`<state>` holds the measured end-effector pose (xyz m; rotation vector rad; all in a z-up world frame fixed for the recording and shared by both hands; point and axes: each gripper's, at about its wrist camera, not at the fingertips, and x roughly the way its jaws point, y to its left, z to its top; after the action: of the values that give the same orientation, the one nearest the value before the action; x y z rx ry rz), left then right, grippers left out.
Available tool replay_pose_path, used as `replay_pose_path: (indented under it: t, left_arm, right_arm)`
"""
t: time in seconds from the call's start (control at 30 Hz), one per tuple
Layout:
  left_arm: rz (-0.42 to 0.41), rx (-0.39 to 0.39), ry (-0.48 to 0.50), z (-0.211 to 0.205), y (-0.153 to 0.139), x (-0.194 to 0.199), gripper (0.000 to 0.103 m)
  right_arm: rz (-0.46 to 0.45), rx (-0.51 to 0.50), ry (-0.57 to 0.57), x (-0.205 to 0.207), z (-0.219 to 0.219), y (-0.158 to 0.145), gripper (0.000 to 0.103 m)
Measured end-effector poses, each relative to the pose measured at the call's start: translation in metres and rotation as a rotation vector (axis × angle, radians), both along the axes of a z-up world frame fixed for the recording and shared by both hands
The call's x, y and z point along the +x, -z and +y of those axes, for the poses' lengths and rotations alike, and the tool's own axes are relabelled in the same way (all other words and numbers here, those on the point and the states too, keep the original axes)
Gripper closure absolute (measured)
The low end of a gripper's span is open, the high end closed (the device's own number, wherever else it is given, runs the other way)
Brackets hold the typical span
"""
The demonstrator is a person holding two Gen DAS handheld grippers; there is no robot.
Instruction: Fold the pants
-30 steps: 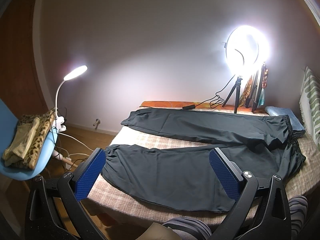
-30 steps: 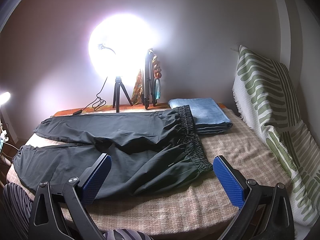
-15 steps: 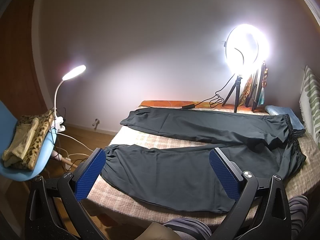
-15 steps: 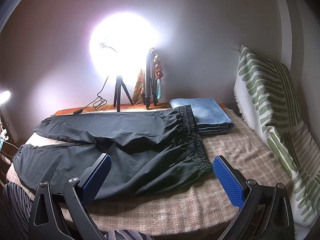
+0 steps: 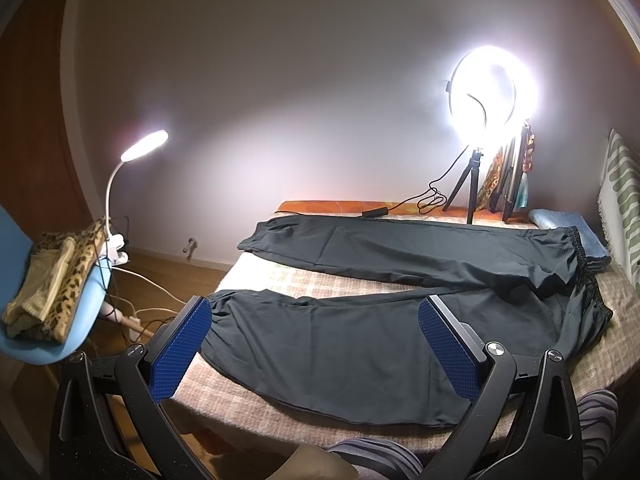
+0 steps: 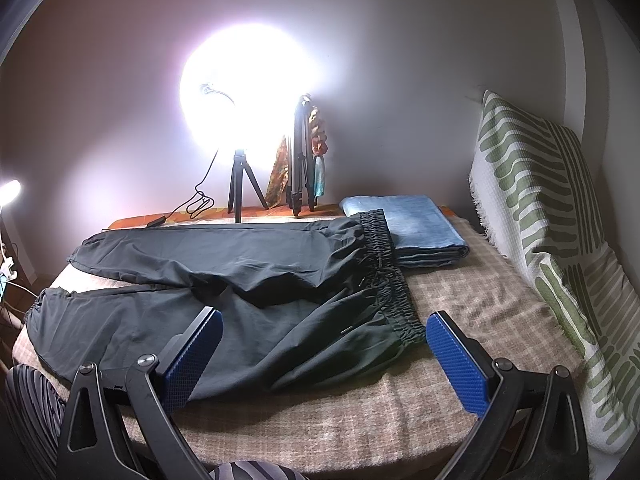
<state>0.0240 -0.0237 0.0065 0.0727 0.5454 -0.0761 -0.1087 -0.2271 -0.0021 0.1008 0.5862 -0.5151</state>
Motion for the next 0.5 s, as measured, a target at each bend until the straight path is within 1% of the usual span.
replay_pose_path:
  t: [0.37, 0.5]
  left_arm:
    - [-0.001, 0.014, -0.002, 0.000, 0.004, 0.006, 0.000]
    - [0.009, 0.008, 0.004, 0.003, 0.007, 0.011, 0.000]
  right_arm:
    - [0.000, 0.001, -0.023, 0.011, -0.001, 0.000, 0.000]
    - [0.000, 0.002, -0.037, 0.016, 0.000, -0.001, 0.000]
